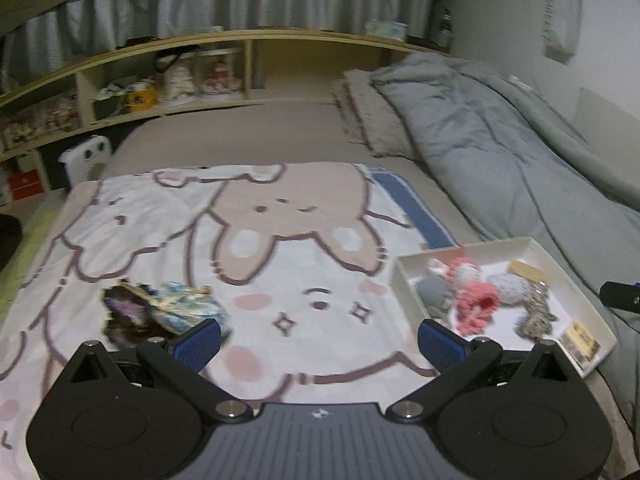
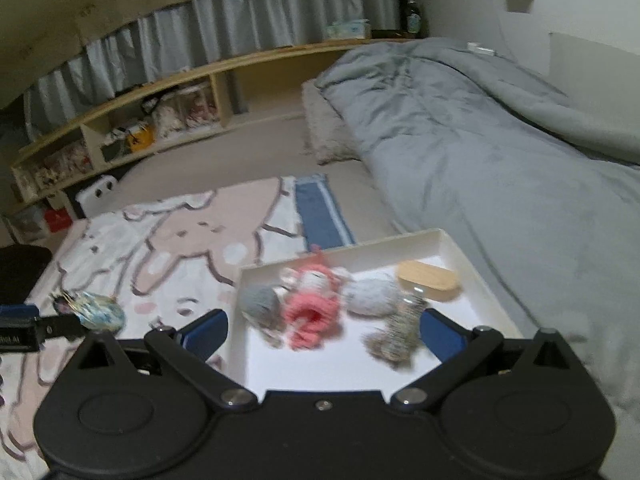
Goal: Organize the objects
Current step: 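Withdraw both tools from the box toward the floral pouch and crochet flower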
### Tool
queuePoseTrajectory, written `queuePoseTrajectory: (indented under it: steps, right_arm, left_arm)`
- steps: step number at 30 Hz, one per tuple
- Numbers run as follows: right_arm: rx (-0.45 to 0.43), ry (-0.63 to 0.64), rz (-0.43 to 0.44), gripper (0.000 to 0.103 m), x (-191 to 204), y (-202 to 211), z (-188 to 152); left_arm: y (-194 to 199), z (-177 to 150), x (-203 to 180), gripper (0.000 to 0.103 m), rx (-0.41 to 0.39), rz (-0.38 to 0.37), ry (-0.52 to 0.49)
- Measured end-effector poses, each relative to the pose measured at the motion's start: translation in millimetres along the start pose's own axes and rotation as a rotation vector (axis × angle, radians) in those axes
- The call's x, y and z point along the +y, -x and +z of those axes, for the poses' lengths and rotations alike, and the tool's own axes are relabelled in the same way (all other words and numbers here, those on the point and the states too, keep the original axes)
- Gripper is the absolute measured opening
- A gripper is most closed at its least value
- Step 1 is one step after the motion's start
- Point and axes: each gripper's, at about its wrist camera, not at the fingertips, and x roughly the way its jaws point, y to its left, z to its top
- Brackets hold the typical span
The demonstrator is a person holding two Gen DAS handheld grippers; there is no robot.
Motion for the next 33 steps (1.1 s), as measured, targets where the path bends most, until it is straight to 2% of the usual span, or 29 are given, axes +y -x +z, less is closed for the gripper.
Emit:
queuePoseTrajectory:
  steps: [16, 25, 33]
  right_arm:
    - [0.036, 0.055, 0.187, 0.103, 110, -52, 6]
    - [0.077, 0.051, 0.252, 0.103, 160, -85, 2]
    - [0.110, -0.006, 0.291, 0.103, 192, -122, -2]
  left_arm:
    - [7, -1, 92, 0.103, -0.062, 0.178, 0.116]
    - [-5, -3, 134, 0.103, -0.082, 0.273, 0.183]
    - [-20, -2, 167, 0.103, -0.085, 0.351, 0.236]
